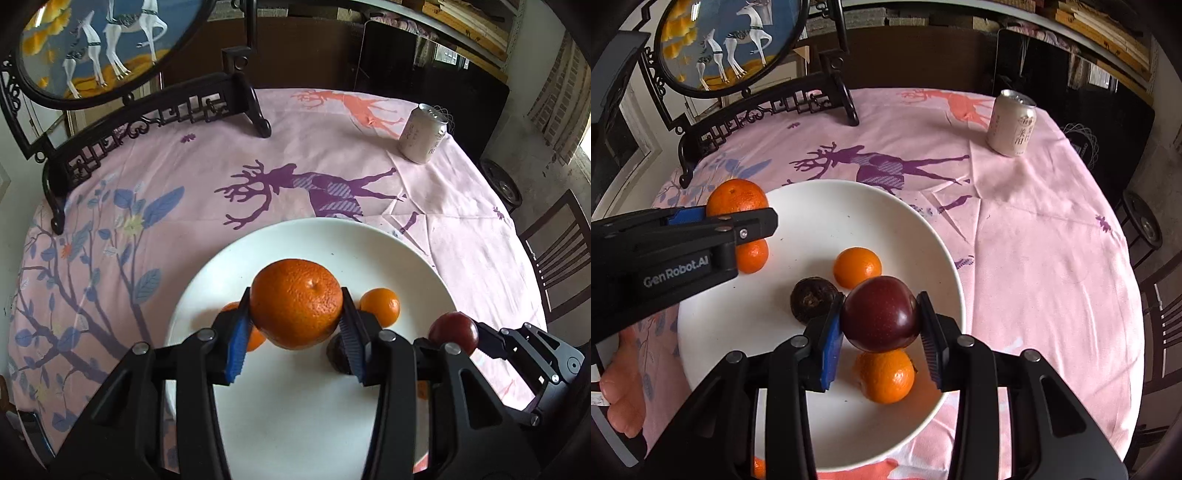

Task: Organize fruits
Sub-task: 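Carry both fruits over the plate and open both tools to release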

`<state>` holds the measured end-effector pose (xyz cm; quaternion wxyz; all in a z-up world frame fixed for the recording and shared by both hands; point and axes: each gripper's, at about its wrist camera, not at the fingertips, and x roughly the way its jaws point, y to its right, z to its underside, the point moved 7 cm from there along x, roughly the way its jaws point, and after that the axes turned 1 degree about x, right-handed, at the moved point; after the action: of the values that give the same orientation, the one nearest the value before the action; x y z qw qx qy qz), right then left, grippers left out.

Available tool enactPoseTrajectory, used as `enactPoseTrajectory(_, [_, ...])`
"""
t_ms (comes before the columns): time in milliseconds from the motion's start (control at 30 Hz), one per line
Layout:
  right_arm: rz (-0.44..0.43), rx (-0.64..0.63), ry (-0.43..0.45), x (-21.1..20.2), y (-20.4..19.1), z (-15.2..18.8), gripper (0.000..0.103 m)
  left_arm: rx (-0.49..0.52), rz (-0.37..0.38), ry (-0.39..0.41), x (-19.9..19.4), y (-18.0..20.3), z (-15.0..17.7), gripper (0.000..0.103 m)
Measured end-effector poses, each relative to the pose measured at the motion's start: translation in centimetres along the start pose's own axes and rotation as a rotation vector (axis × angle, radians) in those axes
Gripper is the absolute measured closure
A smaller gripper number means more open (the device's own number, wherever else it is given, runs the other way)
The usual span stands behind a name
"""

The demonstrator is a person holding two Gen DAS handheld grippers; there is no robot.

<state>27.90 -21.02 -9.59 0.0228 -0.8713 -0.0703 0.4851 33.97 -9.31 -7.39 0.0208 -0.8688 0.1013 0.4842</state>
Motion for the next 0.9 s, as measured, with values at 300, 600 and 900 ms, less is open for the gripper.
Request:
enactPoseTrajectory(300, [0.017,-0.014,-0.024,2.1,0.5,-0.3,0.063,0.014,-0.013,-0.044,3.6,0.7,-1.0,0.056])
enactPoseTrajectory(600, [0.045,-0.064,0.098,-4.0,-0.7,0.5,0.039,0.007,0.019,0.109,-4.5,0.3,-0.7,0.018])
enactPoseTrajectory(900, [0.008,-0.032,0.149,-11.2,-4.1,11.9,0.032,-0.030,-0.032,0.230,-13.8,-2.3,13.4,0.007])
